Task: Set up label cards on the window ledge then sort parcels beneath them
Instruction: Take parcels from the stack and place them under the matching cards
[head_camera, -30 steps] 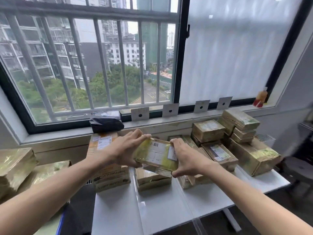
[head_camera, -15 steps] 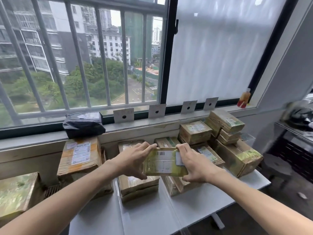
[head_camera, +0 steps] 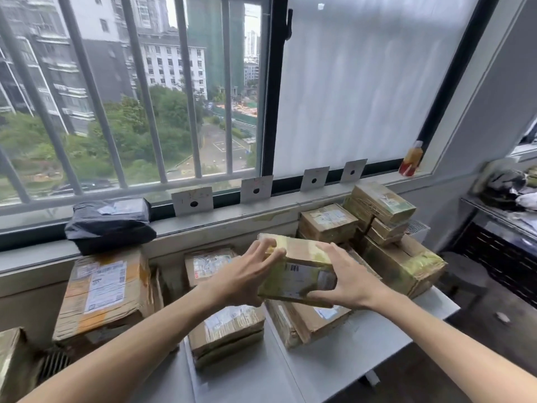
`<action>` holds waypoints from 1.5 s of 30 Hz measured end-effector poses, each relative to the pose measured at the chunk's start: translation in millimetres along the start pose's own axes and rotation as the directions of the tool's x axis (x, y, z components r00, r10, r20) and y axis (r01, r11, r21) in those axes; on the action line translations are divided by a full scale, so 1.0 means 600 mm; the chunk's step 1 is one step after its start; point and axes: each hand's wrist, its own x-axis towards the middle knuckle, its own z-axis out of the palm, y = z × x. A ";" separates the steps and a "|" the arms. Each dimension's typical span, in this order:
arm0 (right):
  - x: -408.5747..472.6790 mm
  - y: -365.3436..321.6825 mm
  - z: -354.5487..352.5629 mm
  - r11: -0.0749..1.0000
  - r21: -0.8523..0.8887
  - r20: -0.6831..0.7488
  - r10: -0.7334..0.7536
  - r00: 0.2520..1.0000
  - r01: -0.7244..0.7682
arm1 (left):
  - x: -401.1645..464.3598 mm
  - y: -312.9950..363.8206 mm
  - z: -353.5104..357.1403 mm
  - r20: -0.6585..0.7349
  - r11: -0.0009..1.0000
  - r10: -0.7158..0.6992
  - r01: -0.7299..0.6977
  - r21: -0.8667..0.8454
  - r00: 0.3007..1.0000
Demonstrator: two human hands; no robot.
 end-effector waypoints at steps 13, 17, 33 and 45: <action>-0.045 0.220 -0.126 0.983 -0.150 0.066 0.122 0.990 -0.111 | 0.198 0.143 0.042 -0.051 0.992 0.123 -0.123 -0.011 0.991; -0.068 0.302 -0.160 0.977 -0.207 0.046 0.065 0.997 -0.054 | 0.283 0.195 0.050 0.093 0.982 -0.041 0.058 -0.181 0.995; -0.102 0.514 -0.143 1.000 -0.009 0.256 0.021 0.966 -0.019 | 0.346 0.329 0.219 0.221 0.890 -0.264 0.326 -0.319 0.939; 0.066 0.598 -0.096 0.998 0.007 0.232 0.052 0.971 -0.055 | 0.418 0.248 0.373 0.144 0.695 -0.484 0.479 -0.537 0.863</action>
